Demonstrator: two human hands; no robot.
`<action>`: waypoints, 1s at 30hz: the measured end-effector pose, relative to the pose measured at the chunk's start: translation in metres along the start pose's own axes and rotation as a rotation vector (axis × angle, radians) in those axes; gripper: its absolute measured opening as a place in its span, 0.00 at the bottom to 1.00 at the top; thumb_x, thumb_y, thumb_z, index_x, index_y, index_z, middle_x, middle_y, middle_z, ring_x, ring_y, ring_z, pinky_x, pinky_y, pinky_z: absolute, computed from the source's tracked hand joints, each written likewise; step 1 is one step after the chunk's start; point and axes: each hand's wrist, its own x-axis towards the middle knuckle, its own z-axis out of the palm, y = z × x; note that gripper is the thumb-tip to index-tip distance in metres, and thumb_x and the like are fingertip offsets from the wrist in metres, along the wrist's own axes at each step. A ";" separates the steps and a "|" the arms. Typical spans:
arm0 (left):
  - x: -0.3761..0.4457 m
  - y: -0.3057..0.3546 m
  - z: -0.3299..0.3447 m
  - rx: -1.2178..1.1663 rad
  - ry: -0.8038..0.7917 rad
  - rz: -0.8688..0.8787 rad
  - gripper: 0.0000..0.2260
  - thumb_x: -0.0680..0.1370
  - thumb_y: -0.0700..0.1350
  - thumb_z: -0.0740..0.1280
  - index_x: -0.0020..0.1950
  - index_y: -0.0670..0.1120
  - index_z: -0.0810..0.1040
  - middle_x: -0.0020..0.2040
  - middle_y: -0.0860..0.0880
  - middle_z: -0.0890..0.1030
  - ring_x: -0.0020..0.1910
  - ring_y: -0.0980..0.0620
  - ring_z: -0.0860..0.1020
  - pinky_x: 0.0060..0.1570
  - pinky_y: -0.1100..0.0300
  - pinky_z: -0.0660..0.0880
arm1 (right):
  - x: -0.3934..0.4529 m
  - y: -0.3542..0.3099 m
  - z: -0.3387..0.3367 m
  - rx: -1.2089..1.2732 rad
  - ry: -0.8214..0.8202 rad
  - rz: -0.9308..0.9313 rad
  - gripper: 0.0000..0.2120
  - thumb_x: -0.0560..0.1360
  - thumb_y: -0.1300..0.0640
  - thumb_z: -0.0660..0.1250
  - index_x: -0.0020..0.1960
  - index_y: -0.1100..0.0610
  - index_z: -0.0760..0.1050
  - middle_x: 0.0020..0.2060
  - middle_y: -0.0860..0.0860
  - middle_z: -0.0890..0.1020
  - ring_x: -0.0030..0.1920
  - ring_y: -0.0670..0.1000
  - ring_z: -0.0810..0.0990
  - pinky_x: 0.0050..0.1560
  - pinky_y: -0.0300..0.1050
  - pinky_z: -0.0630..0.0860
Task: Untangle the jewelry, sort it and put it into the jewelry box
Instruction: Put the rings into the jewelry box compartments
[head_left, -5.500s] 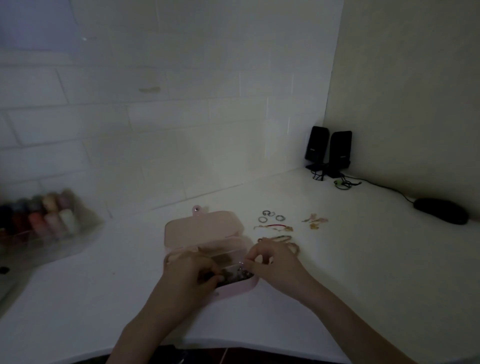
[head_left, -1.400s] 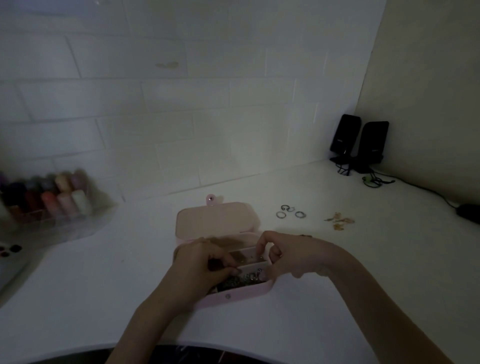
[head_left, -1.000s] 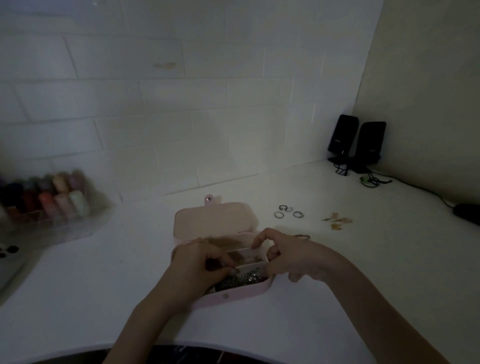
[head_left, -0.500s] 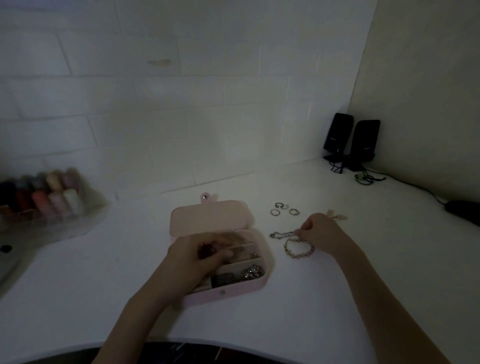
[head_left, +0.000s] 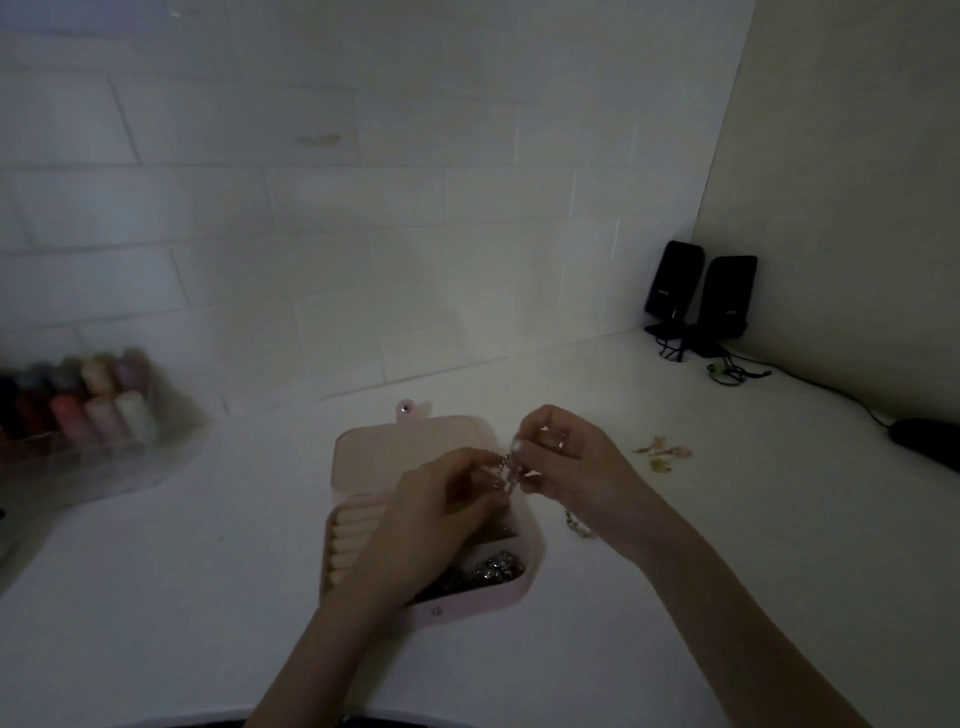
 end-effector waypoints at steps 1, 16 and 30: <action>-0.001 0.001 0.000 -0.010 0.057 0.006 0.07 0.73 0.39 0.71 0.46 0.51 0.81 0.39 0.55 0.83 0.40 0.61 0.80 0.43 0.71 0.74 | 0.000 0.000 0.000 0.034 0.021 -0.005 0.06 0.75 0.69 0.65 0.43 0.60 0.72 0.34 0.53 0.80 0.36 0.50 0.77 0.39 0.40 0.74; -0.021 -0.018 -0.030 0.271 0.172 -0.023 0.15 0.67 0.34 0.73 0.35 0.55 0.78 0.36 0.56 0.79 0.41 0.62 0.77 0.38 0.74 0.69 | 0.000 0.020 0.008 -0.749 0.047 -0.105 0.07 0.68 0.62 0.74 0.38 0.51 0.81 0.27 0.43 0.76 0.30 0.39 0.73 0.33 0.29 0.67; -0.025 -0.017 -0.028 0.345 0.087 -0.002 0.07 0.71 0.43 0.73 0.38 0.56 0.81 0.34 0.66 0.77 0.38 0.65 0.75 0.40 0.71 0.67 | 0.003 0.009 -0.039 -1.007 0.180 0.091 0.06 0.69 0.54 0.75 0.43 0.49 0.78 0.41 0.46 0.75 0.34 0.40 0.70 0.31 0.30 0.66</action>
